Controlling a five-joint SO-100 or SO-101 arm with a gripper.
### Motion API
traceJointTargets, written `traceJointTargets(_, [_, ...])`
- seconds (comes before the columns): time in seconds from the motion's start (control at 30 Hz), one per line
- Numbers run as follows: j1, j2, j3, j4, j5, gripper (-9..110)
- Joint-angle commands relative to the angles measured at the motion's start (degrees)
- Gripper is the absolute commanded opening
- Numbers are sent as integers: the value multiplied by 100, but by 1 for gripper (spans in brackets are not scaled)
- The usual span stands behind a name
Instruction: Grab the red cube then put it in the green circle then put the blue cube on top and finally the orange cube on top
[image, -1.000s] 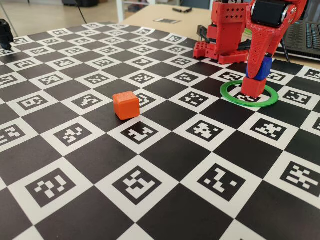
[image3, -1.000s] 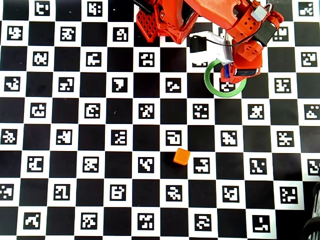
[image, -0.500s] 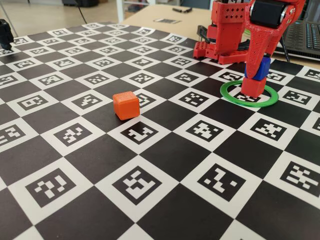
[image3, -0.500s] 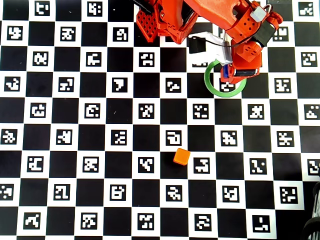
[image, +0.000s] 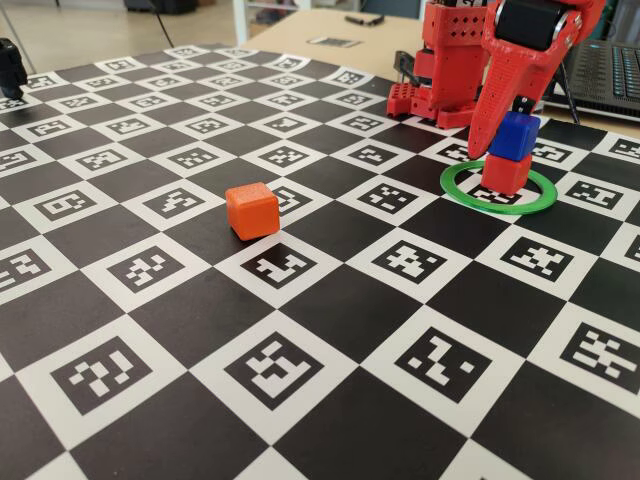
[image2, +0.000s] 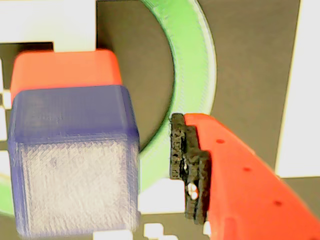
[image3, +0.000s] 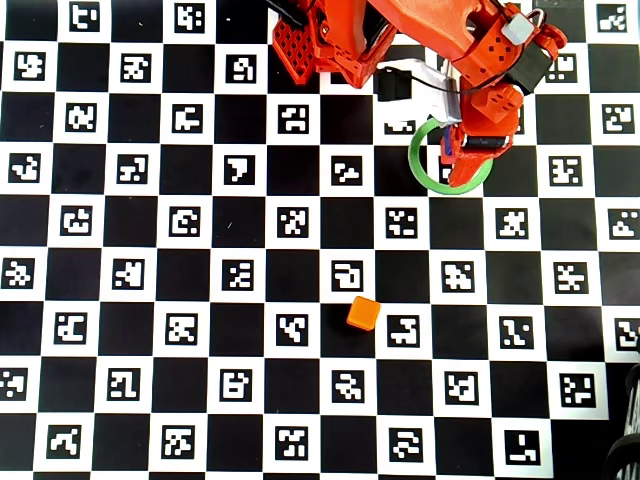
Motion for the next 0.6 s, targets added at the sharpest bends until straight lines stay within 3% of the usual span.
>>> traceJointTargets(0.0, [62, 62, -940, 677, -404, 45])
traceJointTargets(0.23, [940, 105, -2681, 1995, -2057, 44])
traceJointTargets(0.57, [2830, -765, -4140, 2197, -3401, 43])
